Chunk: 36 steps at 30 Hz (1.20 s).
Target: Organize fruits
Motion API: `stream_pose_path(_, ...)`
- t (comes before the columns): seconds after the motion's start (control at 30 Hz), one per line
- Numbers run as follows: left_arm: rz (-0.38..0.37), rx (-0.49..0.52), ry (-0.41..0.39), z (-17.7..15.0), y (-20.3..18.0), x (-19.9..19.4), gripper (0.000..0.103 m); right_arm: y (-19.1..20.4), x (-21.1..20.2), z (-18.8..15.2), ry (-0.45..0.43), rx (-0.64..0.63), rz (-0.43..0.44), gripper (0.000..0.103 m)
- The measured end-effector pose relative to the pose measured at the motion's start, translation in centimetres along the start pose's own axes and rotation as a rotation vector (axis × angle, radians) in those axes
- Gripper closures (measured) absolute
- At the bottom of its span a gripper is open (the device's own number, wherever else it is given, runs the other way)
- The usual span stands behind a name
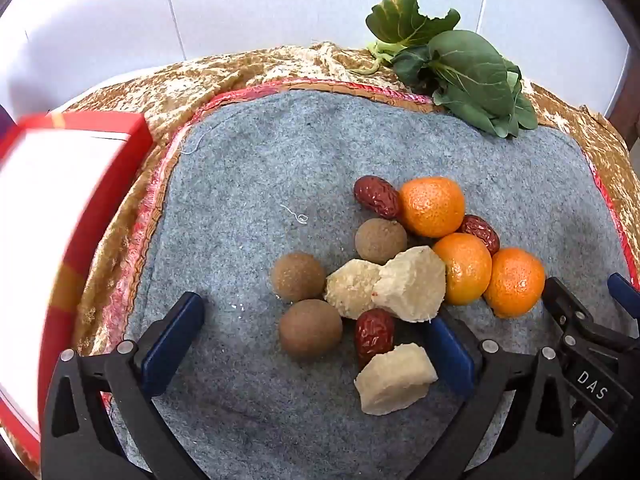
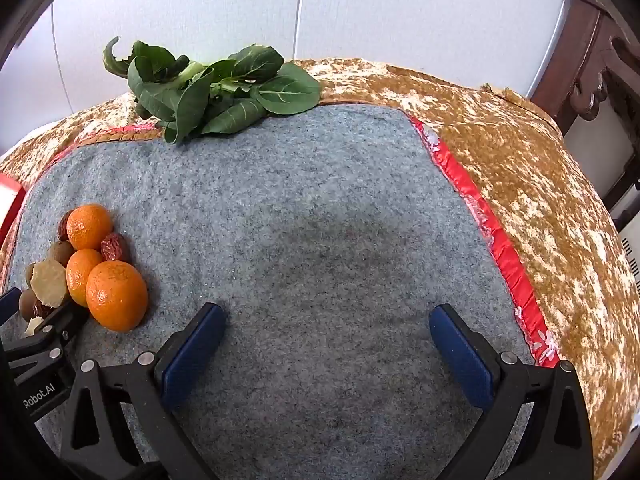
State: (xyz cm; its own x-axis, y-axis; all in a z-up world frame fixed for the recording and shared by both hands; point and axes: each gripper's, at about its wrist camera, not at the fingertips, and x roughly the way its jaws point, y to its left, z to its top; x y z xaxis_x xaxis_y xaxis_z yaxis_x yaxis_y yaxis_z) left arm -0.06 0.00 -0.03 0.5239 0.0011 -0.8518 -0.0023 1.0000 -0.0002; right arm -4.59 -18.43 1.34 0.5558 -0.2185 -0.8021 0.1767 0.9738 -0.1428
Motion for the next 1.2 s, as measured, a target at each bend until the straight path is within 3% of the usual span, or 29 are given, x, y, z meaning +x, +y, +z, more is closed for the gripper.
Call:
stream_pose_path(0.57, 0.012, 0.005, -0.012, -0.3, -0.1, 0.0, 0.000, 0.0, -0.2, 0.1, -0.009, 0.004, -0.001, 0.001)
stream_pose_path(0.73, 0.000, 0.004, 0.001, 0.0, 0.0, 0.1, 0.000, 0.1, -0.4, 0.6, 0.040, -0.025, 0.000, 0.001)
stream_pose_path(0.83, -0.034, 0.098, 0.073, 0.7, 0.5, -0.8, 0.000, -0.4, -1.0, 1.6, 0.126, -0.058, 0.045, 0.001)
stream_pose_path(0.97, -0.040, 0.175, -0.016, 0.7, 2.8, -4.2, 0.000, -1.4, -3.8, 1.9, 0.086, -0.002, 0.162, 0.001)
stream_pose_path(1.07, -0.100, 0.210, 0.004, 0.7, 4.7, -5.1, 0.000, -0.7, -5.1, 2.6, 0.084, 0.017, 0.262, 0.001)
stream_pose_path(1.1, -0.142, 0.173, -0.009, 0.0, 5.6, -5.0, 0.000, -0.3, -5.4, 2.7, 0.086, 0.024, 0.294, 0.001)
stream_pose_path(1.2, -0.138, 0.211, -0.001, 0.2, 5.8, -4.7, 0.000, 1.4, -5.6, 3.1, 0.117, 0.018, 0.348, 0.001)
